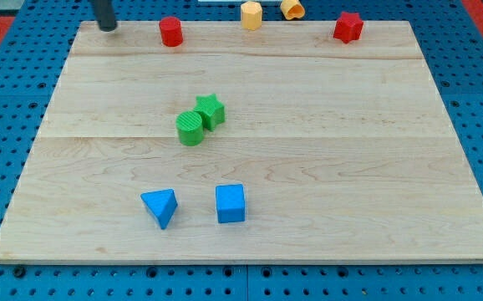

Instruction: Move the red circle towards the yellow hexagon

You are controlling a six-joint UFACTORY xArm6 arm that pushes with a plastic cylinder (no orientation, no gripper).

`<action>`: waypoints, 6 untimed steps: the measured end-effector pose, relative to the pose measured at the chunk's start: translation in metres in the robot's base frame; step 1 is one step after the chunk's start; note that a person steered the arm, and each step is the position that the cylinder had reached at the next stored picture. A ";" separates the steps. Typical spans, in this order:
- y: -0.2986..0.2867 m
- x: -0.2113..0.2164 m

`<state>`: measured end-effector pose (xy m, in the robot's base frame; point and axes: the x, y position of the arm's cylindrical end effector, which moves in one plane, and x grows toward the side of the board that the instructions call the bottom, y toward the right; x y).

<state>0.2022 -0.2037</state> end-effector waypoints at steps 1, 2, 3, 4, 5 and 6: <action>0.049 0.026; 0.116 0.035; 0.125 0.033; 0.074 -0.009; 0.106 -0.003; 0.173 0.048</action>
